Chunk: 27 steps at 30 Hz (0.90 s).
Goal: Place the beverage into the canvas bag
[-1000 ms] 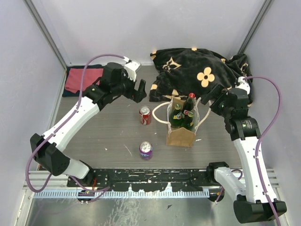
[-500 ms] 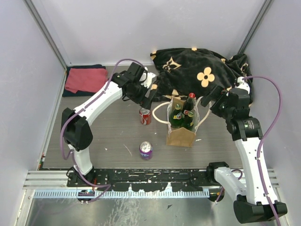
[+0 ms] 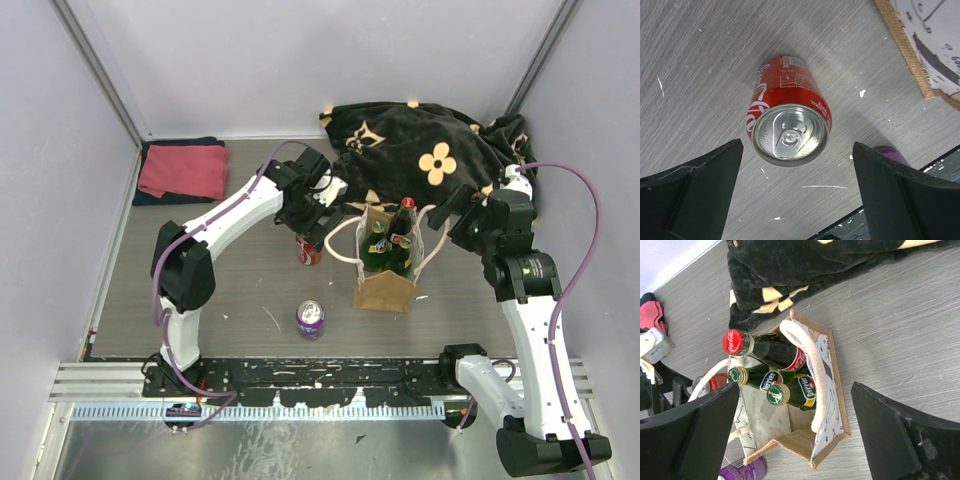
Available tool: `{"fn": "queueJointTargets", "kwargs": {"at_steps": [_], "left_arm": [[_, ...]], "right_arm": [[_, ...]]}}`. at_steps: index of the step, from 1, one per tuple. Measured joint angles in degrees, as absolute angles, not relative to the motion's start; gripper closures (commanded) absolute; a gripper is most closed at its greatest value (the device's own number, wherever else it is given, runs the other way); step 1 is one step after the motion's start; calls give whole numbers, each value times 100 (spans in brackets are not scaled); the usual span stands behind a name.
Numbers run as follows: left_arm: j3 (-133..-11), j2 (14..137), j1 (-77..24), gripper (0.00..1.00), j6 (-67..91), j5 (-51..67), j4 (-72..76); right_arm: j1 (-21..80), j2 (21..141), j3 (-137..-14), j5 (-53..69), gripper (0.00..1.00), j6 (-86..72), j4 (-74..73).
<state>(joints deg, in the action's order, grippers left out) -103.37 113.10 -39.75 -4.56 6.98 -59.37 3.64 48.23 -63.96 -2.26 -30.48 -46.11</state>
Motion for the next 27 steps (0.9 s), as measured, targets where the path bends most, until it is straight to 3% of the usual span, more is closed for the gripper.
{"fn": "queueJointTargets", "kwargs": {"at_steps": [7, 20, 22, 27], "left_arm": [[-10488, 11563, -3968, 0, -539, 495, -6097], [-10562, 11684, -3970, 7, -585, 408, -6099], [-10565, 11736, -3975, 11, -585, 408, -6099], [-10586, 11850, -3981, 46, -578, 429, -6110]], "right_arm": [[364, 4807, -6410, -226, 0, -3030, -4670], [364, 4724, -6410, -228, 0, -3026, -4733], [364, 4724, -6410, -231, 0, -3026, -4744], [364, 4722, -6410, -231, 0, -3026, -4786]]}}
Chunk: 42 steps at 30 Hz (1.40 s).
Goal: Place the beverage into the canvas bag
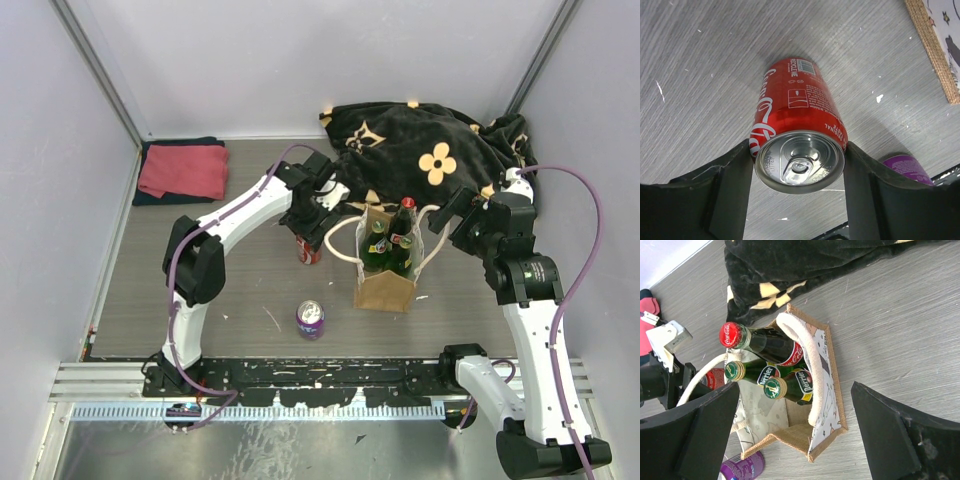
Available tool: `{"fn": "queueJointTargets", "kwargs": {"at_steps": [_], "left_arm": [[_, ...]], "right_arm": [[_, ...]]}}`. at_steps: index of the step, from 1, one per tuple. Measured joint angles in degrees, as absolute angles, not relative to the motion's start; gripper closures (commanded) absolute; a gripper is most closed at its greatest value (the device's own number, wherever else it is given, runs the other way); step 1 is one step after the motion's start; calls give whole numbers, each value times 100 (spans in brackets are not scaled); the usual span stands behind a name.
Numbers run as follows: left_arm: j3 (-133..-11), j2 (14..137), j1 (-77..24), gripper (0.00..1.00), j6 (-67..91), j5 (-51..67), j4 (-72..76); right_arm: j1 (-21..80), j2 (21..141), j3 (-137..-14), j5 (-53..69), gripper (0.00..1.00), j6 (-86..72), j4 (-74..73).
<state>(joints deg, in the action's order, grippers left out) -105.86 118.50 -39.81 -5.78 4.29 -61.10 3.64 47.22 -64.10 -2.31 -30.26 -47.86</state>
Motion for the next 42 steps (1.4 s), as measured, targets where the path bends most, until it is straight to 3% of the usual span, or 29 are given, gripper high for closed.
{"fn": "queueJointTargets", "kwargs": {"at_steps": [4, 7, 15, 21, 26, 35, 42], "left_arm": [[-10621, 11861, -3997, 82, -576, 408, -6123], [-10621, 11858, -3990, 100, -582, 381, -6123], [-11061, 11725, -3413, 100, -657, 355, -6683], [-13321, 11655, -3004, 100, -947, 202, -7312], [-14730, 11367, -3518, 100, -1142, 287, -7225], [-13611, 10475, -5382, 100, -1507, 895, -6748], [-13441, 10761, -5730, 100, -1566, 934, -6676]], "right_arm": [[364, 4713, -6410, -231, 0, -3026, -4810], [364, 4711, -6410, -231, 0, -3022, -4816], [364, 4716, -6639, -246, 0, -2954, -4910], [364, 4711, -6670, -244, 0, -2945, -4910], [364, 4657, -6659, -235, 0, -2950, -4908], [364, 4600, -6661, -242, 0, -2947, -4939], [364, 4569, -6661, -242, 0, -2947, -4943]]}}
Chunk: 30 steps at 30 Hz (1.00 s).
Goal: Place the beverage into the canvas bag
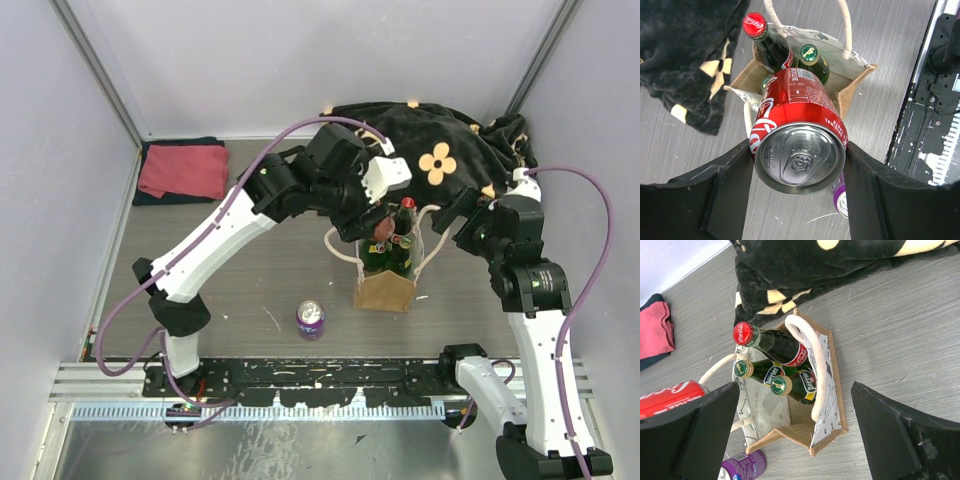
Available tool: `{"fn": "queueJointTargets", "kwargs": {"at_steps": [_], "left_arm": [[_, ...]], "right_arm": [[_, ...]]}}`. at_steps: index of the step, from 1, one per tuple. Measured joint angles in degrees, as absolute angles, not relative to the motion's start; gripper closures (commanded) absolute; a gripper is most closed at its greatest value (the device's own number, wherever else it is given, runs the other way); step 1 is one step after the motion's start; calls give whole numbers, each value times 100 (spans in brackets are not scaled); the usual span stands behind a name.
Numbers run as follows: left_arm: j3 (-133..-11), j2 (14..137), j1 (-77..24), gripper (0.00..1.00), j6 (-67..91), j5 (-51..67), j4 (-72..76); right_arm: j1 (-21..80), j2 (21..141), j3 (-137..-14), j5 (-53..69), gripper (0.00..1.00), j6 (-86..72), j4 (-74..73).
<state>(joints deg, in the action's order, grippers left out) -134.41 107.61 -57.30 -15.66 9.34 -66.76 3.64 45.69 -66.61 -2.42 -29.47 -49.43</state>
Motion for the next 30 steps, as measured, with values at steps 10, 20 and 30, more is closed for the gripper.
{"fn": "queueJointTargets", "kwargs": {"at_steps": [10, 20, 30], "left_arm": [[-12964, 10980, -5924, 100, -1605, 926, -6440], [-12431, 11056, -5940, 100, -1671, 790, -6241], [-12219, 11194, -5942, 100, -1693, 786, -5994]], "right_arm": [[364, 4486, -6657, -276, 0, -2923, -4995], [364, 4460, -6549, -305, 0, -2877, -5061], [364, 4442, -6523, -366, 0, -2832, -5107]]}}
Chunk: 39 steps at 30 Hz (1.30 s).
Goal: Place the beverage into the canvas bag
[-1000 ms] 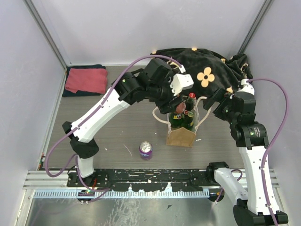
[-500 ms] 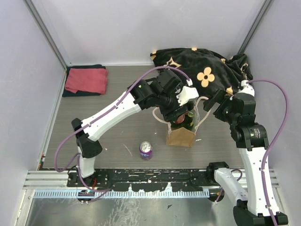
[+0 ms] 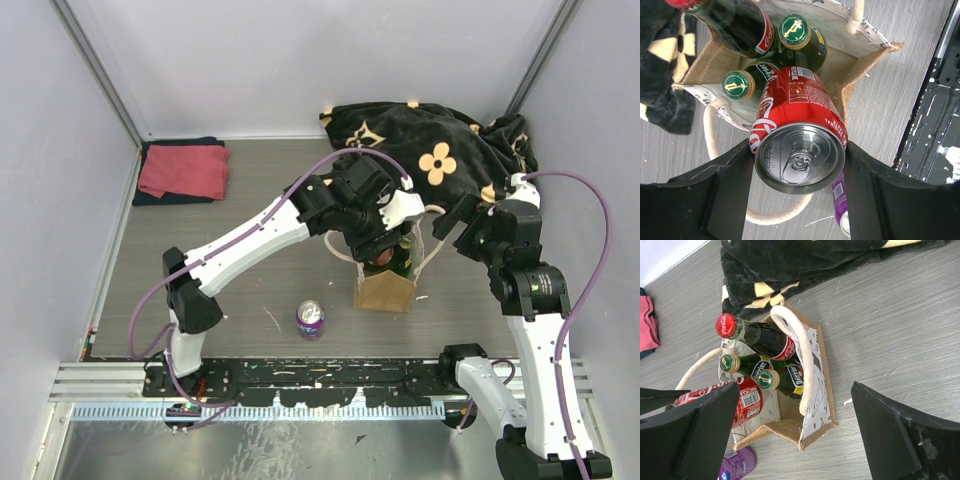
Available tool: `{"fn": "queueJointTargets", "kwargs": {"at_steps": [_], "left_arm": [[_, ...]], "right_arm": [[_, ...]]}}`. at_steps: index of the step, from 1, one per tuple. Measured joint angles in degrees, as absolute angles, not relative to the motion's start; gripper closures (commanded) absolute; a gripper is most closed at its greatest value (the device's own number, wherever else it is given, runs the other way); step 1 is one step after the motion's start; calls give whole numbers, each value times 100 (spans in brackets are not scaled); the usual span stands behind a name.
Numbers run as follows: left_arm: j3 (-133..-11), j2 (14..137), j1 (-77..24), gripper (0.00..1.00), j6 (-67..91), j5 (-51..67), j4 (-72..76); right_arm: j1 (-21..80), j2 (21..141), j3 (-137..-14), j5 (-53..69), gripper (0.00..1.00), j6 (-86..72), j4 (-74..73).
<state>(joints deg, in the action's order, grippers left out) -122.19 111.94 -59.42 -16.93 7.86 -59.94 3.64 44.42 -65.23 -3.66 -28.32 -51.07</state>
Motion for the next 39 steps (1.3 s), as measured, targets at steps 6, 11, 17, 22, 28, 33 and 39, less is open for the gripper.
{"fn": "queueJointTargets", "kwargs": {"at_steps": [6, 11, 17, 22, 28, 33, 39], "left_arm": [[-11808, 11229, -5942, 100, -1691, 790, -5837], [-11498, 11268, -5942, 100, -1686, 797, -5754], [-11498, 11452, -5942, 100, -1619, 867, -5671], [-11533, 11677, -5946, 100, -1525, 961, -5669], [-11714, 11985, -5946, 100, -1420, 1007, -5739], [-11858, 12230, -5935, 100, -1332, 1020, -5833], [-11863, 12250, -5918, 100, -1321, 1026, -5863]], "right_arm": [[364, 4410, -6490, -384, 0, -2805, -5111], [364, 4401, -6451, -397, 0, -2766, -5116], [364, 4383, -6420, -408, 0, -2727, -5124], [364, 4362, -6377, -427, 0, -2711, -5148], [364, 4335, -6372, -467, 0, -2674, -5155], [364, 4338, -6372, -506, 0, -2602, -5164], [364, 4338, -6372, -510, 0, -2556, -5199]]}}
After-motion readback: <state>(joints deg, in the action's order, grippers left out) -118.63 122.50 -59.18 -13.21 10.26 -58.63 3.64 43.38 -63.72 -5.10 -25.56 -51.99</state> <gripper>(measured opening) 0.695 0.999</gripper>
